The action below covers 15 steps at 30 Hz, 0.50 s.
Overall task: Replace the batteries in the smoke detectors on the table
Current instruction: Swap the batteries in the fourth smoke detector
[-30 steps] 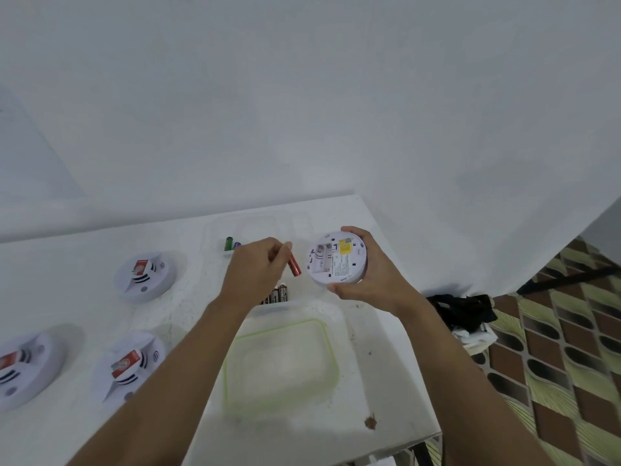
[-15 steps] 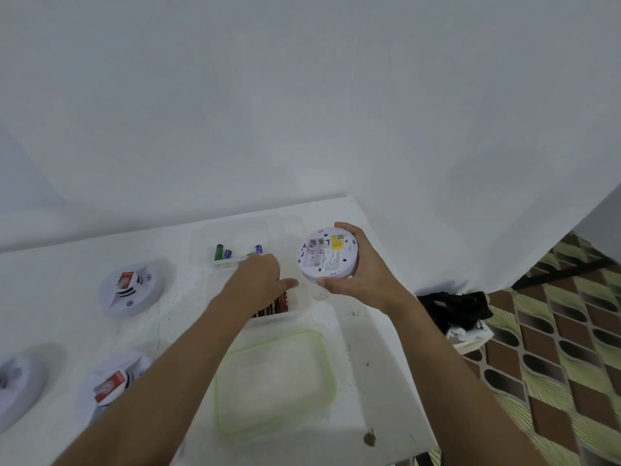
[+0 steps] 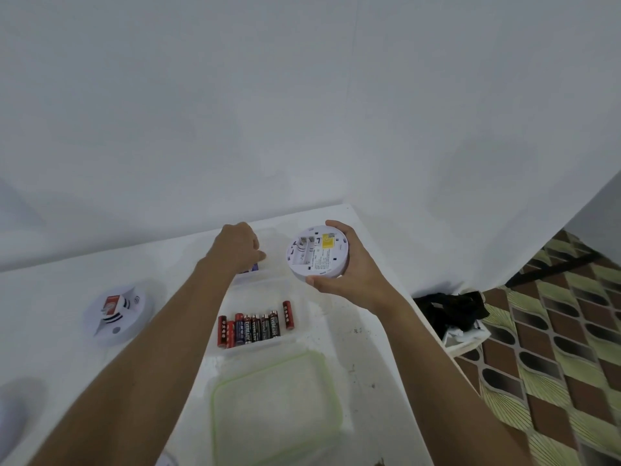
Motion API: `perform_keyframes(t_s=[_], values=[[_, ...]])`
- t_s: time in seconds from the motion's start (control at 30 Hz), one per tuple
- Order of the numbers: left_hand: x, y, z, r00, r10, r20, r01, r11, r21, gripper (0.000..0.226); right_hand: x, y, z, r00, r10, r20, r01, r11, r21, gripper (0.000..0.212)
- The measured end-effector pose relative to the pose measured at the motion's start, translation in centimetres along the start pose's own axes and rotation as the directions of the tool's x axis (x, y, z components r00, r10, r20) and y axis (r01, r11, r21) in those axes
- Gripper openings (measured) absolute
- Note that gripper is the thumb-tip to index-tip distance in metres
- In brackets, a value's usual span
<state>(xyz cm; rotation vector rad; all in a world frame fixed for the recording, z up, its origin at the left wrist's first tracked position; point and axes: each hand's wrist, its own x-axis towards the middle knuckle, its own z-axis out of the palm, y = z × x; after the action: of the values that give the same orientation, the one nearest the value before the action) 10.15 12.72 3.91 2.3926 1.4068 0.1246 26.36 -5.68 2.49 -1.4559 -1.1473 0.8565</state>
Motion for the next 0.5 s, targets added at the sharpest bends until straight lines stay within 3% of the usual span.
perform_keyframes(t_s=[0.17, 0.27, 0.4, 0.5], values=[[1.7, -0.3, 1.1, 0.987, -0.022, 0.161, -0.01, 0.98, 0.198, 0.034, 0.9, 0.2, 0.2, 1.0, 0.004, -0.016, -0.004, 1.0, 0.008, 0.093], [2.0, -0.6, 1.3, 0.987, 0.015, 0.162, -0.048, 0.978, 0.202, 0.017, 1.2, 0.4, 0.2, 0.999, 0.006, -0.034, -0.006, 1.0, 0.011, 0.094], [1.6, -0.8, 1.3, 0.991, 0.031, 0.129, -0.04, 0.997, 0.072, 0.009, 1.6, 0.7, 0.2, 0.999, 0.011, -0.049, -0.011, 1.0, -0.005, 0.093], [0.8, -0.6, 0.6, 0.995, 0.089, -0.035, -0.093, 0.985, -0.144, 0.015, 1.9, 1.0, 0.2, 0.998, 0.012, -0.059, -0.013, 1.0, -0.009, 0.091]])
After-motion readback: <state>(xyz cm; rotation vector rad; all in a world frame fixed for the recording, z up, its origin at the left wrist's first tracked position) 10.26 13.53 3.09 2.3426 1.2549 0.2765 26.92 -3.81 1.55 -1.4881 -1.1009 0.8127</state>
